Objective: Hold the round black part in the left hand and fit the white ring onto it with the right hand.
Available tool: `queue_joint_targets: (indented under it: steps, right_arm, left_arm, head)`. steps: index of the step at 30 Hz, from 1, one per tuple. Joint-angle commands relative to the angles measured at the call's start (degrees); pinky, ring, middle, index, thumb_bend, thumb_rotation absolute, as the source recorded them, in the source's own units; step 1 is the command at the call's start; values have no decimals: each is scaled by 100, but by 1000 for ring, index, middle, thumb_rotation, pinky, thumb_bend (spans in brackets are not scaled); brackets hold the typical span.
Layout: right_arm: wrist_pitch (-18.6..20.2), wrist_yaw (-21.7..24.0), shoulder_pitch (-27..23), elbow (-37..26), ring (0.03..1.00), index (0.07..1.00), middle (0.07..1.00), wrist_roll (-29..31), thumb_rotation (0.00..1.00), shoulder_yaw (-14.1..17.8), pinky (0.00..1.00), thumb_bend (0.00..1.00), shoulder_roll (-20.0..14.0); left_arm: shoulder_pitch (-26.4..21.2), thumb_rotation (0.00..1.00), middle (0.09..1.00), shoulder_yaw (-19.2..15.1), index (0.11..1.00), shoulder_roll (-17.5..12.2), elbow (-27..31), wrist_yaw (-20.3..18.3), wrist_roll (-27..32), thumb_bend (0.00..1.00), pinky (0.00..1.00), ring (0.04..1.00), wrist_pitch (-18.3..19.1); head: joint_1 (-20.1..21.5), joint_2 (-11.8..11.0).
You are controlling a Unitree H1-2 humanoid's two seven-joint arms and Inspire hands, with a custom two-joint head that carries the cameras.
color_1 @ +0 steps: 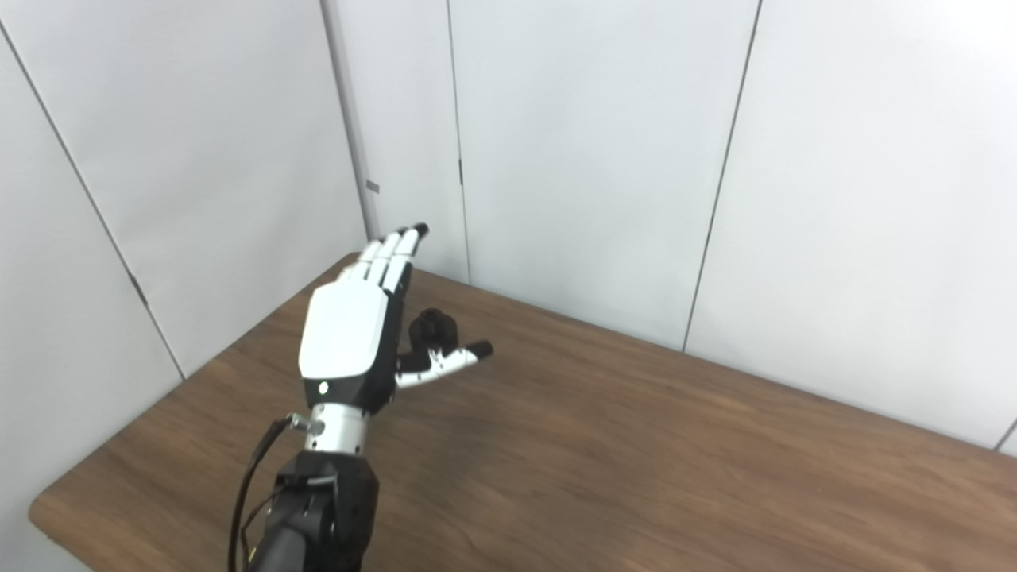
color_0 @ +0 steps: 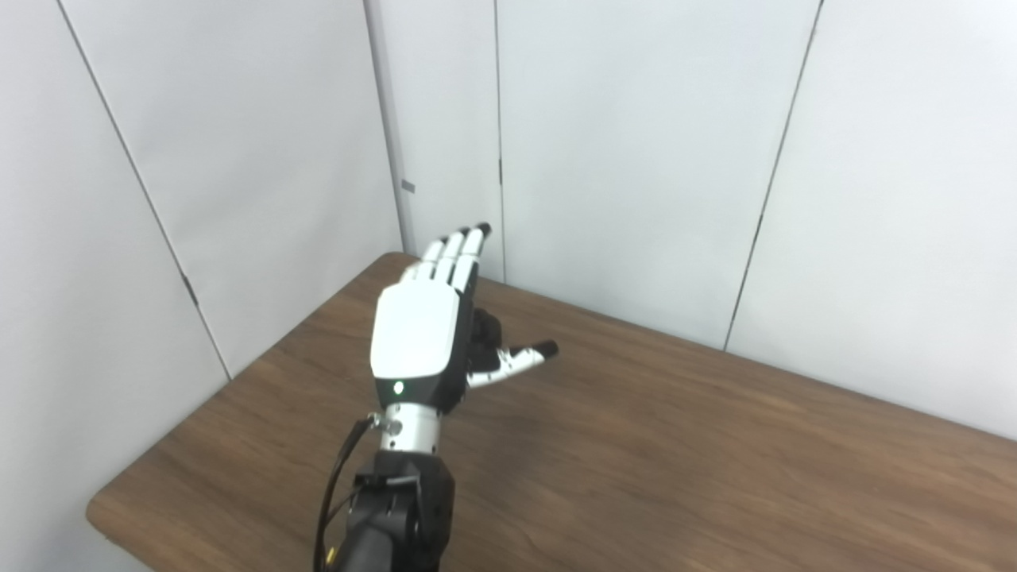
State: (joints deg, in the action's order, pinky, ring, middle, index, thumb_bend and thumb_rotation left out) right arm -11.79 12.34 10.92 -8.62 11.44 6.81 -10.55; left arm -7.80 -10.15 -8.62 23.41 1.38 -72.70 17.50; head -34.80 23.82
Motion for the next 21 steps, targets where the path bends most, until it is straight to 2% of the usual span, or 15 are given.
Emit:
queue_joint_targets:
  steps: [1, 5, 11, 17, 21]
  right_arm:
    - [20, 28, 372, 389, 1000, 1000, 1000, 104, 1000, 10, 1000, 795, -12]
    - [-10, 22, 397, 361, 1000, 1000, 1000, 101, 1000, -6, 1000, 798, -63]
    - [-7, -34, 486, 272, 1000, 1000, 1000, 56, 1000, 4, 1000, 822, -71]
    - [-93, -56, 538, 282, 1000, 1000, 1000, 45, 1000, 19, 1000, 850, -83]
    - [-183, -48, 585, 291, 1000, 1000, 1000, 30, 1000, 26, 1000, 843, -98]
  left_arm:
    - [-208, 665, 975, -61, 979, -198, -92, -108, -222, 942, 976, 983, 214]
    - [-280, 660, 989, -99, 986, -334, -348, -329, -160, 935, 999, 1000, 531]
    - [-307, 635, 985, -156, 990, -474, -732, -427, 55, 943, 1000, 997, 872]
    - [-346, 629, 983, -208, 990, -639, -1239, -304, 107, 963, 1000, 989, 934]
    - [-417, 622, 979, -306, 978, -709, -1603, -226, 387, 986, 1000, 986, 935]
  head:
    - [4, 5]
    - [72, 113]
    - [147, 207]
    - [168, 269]
    - [201, 310]
